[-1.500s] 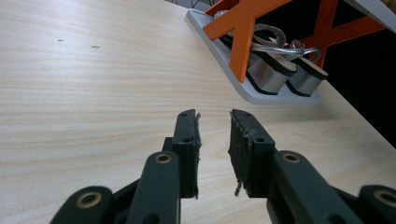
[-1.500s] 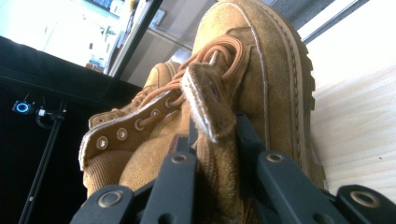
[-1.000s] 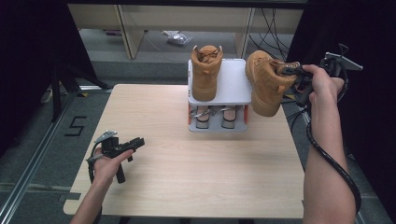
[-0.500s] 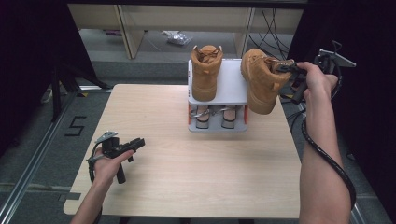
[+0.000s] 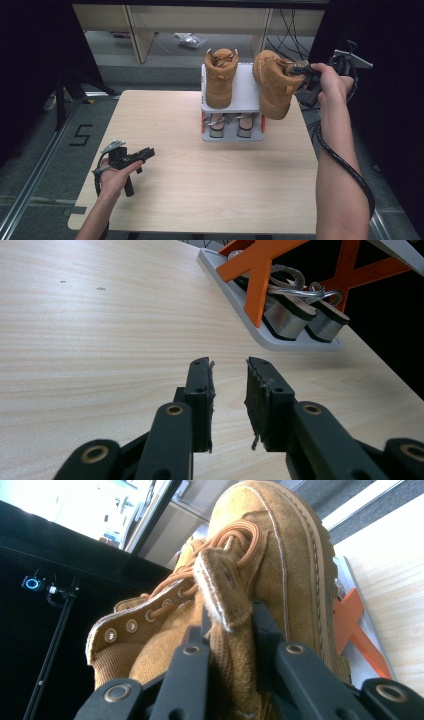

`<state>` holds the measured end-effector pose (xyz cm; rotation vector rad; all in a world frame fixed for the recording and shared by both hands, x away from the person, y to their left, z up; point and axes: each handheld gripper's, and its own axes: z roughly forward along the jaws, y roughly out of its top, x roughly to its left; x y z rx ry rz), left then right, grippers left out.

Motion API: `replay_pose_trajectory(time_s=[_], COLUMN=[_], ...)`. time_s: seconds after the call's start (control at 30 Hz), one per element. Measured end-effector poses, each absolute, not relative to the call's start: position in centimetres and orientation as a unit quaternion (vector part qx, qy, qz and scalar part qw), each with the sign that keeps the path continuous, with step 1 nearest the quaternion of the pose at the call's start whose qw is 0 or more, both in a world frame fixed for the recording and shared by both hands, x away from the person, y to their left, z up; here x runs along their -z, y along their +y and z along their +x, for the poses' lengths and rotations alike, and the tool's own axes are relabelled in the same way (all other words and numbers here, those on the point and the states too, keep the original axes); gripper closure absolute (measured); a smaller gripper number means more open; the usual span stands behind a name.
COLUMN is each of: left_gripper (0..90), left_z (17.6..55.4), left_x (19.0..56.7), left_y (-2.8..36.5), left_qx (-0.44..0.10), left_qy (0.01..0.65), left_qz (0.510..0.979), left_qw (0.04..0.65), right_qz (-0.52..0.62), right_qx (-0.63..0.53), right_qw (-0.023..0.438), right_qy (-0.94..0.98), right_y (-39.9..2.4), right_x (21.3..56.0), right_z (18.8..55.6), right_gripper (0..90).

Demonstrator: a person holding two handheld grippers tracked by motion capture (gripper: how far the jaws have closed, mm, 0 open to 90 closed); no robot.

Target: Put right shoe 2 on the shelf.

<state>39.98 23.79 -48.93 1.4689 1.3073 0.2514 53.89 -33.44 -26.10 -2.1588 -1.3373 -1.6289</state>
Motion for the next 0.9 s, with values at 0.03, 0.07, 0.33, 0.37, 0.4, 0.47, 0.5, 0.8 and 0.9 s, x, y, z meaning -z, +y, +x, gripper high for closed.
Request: replay_pose_trajectory(time_s=[0.03,0.07,0.33,0.37,0.4,0.47,0.5,0.8,0.9], left_gripper=[71.4,71.4,71.4,71.4,71.4,71.4,71.4,71.4,71.4], left_z=[40.0,40.0,40.0,40.0,40.0,40.0,40.0,40.0,40.0], left_x=[48.9,48.9,49.0,49.0,49.0,49.0,49.0,48.9,48.9], left_y=[23.8,23.8,23.8,23.8,23.8,23.8,23.8,23.9,23.9], left_qx=[-0.106,-0.106,-0.106,-0.106,-0.106,-0.106,-0.106,-0.107,-0.106], left_qy=[0.552,0.552,0.552,0.552,0.552,0.551,0.551,0.552,0.552], left_qz=[0.620,0.620,0.621,0.621,0.621,0.621,0.621,0.620,0.620], left_qw=[0.548,0.548,0.547,0.547,0.547,0.547,0.547,0.547,0.547], right_qz=[-0.717,-0.714,-0.714,-0.712,-0.712,-0.712,-0.711,-0.712,-0.714], right_qx=[0.532,0.533,0.531,0.532,0.531,0.532,0.531,0.529,0.527], right_qw=[0.071,0.072,0.063,0.068,0.069,0.064,0.067,0.065,0.067], right_qy=[-0.445,-0.447,-0.453,-0.453,-0.454,-0.455,-0.455,-0.457,-0.456], right_y=[-33.4,-33.4,-32.5,-32.4,-32.3,-32.0,-31.9,-31.2,-31.0], right_x=[26.0,25.9,25.7,25.7,25.7,25.7,25.6,25.9,26.0], right_z=[53.9,54.0,54.7,54.7,54.8,55.0,55.1,55.9,56.1], right_gripper=[81.8,81.8,81.7,81.7,81.7,81.6,81.7,81.6,81.6])
